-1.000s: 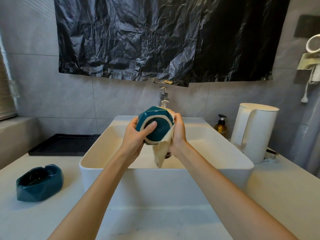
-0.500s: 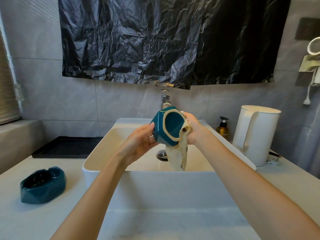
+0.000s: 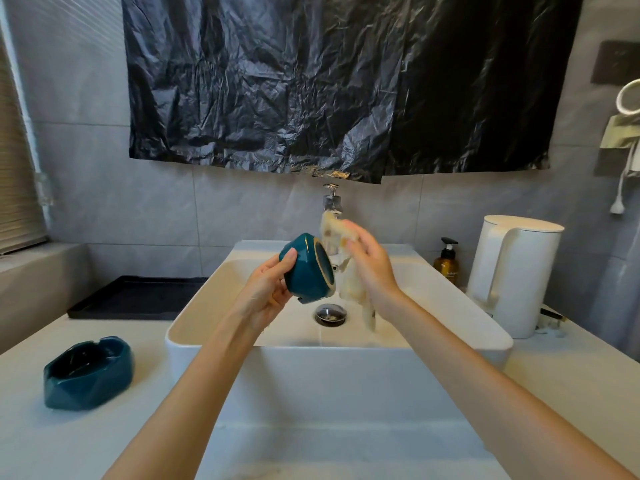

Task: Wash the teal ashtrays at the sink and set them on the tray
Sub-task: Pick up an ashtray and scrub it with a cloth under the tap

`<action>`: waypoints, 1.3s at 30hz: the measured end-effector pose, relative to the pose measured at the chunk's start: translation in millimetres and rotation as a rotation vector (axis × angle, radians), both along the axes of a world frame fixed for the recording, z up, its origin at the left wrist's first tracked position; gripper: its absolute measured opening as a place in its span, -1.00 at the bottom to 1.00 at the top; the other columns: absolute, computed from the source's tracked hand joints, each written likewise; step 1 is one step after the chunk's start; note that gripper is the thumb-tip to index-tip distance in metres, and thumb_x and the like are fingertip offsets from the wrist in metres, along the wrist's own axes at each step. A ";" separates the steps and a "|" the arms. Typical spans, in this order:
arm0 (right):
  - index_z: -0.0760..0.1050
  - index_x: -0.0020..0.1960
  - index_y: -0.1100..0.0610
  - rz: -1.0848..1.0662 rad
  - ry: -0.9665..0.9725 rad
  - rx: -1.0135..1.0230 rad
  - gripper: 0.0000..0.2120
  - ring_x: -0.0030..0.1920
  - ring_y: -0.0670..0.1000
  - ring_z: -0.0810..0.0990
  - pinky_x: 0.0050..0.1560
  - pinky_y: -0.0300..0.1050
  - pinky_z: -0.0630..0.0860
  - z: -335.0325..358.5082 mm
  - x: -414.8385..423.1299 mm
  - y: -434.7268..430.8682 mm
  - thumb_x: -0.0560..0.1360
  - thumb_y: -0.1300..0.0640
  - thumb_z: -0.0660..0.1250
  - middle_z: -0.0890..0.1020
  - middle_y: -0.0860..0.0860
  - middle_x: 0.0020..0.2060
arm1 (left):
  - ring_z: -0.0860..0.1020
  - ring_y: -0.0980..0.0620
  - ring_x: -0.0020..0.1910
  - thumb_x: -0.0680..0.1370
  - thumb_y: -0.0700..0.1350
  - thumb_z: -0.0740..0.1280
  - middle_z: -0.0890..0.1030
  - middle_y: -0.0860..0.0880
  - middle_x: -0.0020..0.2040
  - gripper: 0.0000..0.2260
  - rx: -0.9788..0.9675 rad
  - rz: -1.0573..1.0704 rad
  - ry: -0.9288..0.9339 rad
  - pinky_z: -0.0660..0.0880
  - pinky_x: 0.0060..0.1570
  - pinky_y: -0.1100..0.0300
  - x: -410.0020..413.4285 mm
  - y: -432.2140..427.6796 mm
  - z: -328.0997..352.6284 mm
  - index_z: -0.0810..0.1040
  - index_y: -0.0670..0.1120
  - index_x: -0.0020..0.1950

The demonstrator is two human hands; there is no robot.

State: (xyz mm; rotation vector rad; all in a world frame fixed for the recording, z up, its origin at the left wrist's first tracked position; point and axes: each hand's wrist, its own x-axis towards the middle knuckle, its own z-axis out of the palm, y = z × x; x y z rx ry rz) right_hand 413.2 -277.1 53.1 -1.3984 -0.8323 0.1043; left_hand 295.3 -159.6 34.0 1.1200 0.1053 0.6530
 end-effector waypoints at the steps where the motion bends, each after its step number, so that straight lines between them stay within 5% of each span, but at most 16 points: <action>1: 0.42 0.35 -0.13 0.055 -0.082 -0.069 -0.65 0.27 -0.07 0.45 0.21 -0.16 0.43 -5.9 -7.1 0.9 0.62 0.14 0.13 0.48 -0.08 0.31 | 0.64 0.08 -0.22 0.58 -0.13 0.26 0.68 -0.04 -0.16 -0.83 -0.013 0.004 -0.007 0.59 -0.26 0.28 0.5 -0.4 0.4 0.57 -0.15 0.11; 3: 0.37 0.40 -0.16 0.131 -0.151 -0.131 -0.60 0.35 -0.09 0.39 0.33 -0.09 0.41 -20.4 -21.0 5.9 0.63 0.15 0.08 0.44 -0.11 0.37 | 0.64 0.06 -0.20 0.59 -0.12 0.25 0.67 -0.05 -0.12 -0.80 -0.026 0.014 -0.016 0.58 -0.29 0.25 1.0 -1.1 0.8 0.55 -0.17 0.14; 9: 0.28 0.46 -0.02 0.108 -0.279 -0.073 -0.59 0.32 -0.22 0.36 0.26 -0.36 0.38 -30.8 -42.7 -0.2 0.65 0.22 0.06 0.37 -0.21 0.36 | 0.59 -0.04 -0.13 0.57 -0.04 0.26 0.64 -0.08 -0.08 -0.76 0.039 0.056 0.041 0.55 -0.25 0.10 -3.5 7.9 -3.3 0.56 -0.14 0.15; 13: 0.27 0.48 0.01 0.116 -0.315 -0.056 -0.54 0.45 -0.19 0.21 0.37 -0.36 0.25 -21.1 -41.9 8.5 0.64 0.32 0.00 0.27 -0.12 0.46 | 0.62 0.03 -0.18 0.59 -0.08 0.24 0.66 -0.06 -0.13 -0.81 0.023 0.050 -0.011 0.58 -0.26 0.21 -5.2 5.8 -2.9 0.57 -0.14 0.08; 20: 0.39 0.41 0.09 0.070 -0.252 -0.131 -0.61 0.08 -0.11 0.52 -0.16 -0.55 0.38 -12.1 -48.4 7.6 0.64 0.27 0.03 0.52 -0.09 0.09 | 0.59 0.01 -0.08 0.60 -0.08 0.23 0.62 -0.07 -0.07 -0.82 -0.040 0.116 -0.041 0.59 -0.30 0.25 -5.5 1.4 -0.5 0.54 -0.12 0.11; 23: 0.37 0.42 0.10 0.072 -0.419 -0.058 -0.56 0.29 -0.35 0.36 0.17 -0.58 0.28 -18.2 -56.8 -2.0 0.61 0.37 0.04 0.43 -0.11 0.34 | 0.61 0.05 -0.16 0.60 -0.08 0.23 0.64 -0.03 -0.13 -0.83 -0.013 0.107 -0.043 0.57 -0.32 0.24 -5.0 1.8 -2.4 0.56 -0.11 0.07; 26: 0.40 0.41 0.08 0.043 -0.693 -0.073 -0.49 0.46 -0.14 0.23 0.31 -0.49 0.19 -23.7 -55.1 4.0 0.56 0.42 0.04 0.29 -0.02 0.47 | 0.55 0.01 -0.21 0.60 -0.15 0.23 0.62 -0.03 -0.21 -0.86 0.093 0.103 -0.032 0.50 -0.38 0.22 -4.3 2.3 -5.5 0.56 -0.12 0.05; 30: 0.50 0.27 0.14 0.005 -0.810 -0.079 -0.55 0.38 -0.04 0.35 0.34 -0.25 0.27 -4.2 -46.8 18.1 0.50 0.32 -0.01 0.43 0.04 0.36 | 0.55 0.00 -0.20 0.60 -0.21 0.18 0.60 -0.07 -0.16 -0.83 0.121 0.067 -0.077 0.49 -0.33 0.18 -4.9 0.8 -5.8 0.57 -0.11 0.02; 34: 0.54 0.14 0.12 0.045 -0.770 -0.131 -0.64 0.16 -0.09 0.47 0.19 -0.29 0.35 21.2 -30.9 24.3 0.56 0.27 0.01 0.57 0.01 0.13 | 0.60 0.04 -0.12 0.56 -0.09 0.23 0.64 -0.05 -0.08 -0.81 0.092 -0.010 -0.115 0.56 -0.19 0.21 -6.5 -1.5 -2.9 0.57 -0.10 0.09; 37: 0.52 0.16 0.01 0.043 -0.587 -0.190 -0.65 0.05 -0.07 0.51 0.06 -0.15 0.47 27.5 -20.2 26.2 0.61 0.20 -0.01 0.58 -0.04 0.06 | 0.61 0.04 -0.09 0.57 -0.09 0.23 0.66 -0.04 -0.08 -0.82 0.053 -0.018 -0.120 0.57 -0.13 0.24 -6.3 -2.9 -2.5 0.58 -0.09 0.08; 39: 0.51 0.19 0.00 0.041 -0.449 -0.194 -0.63 0.03 -0.06 0.52 -0.01 -0.23 0.48 26.2 -17.0 27.1 0.62 0.23 -0.01 0.58 -0.03 0.04 | 0.60 0.02 -0.05 0.56 -0.09 0.24 0.66 -0.05 -0.04 -0.81 0.031 -0.018 -0.124 0.59 -0.09 0.23 -6.1 -2.5 -2.7 0.56 -0.09 0.11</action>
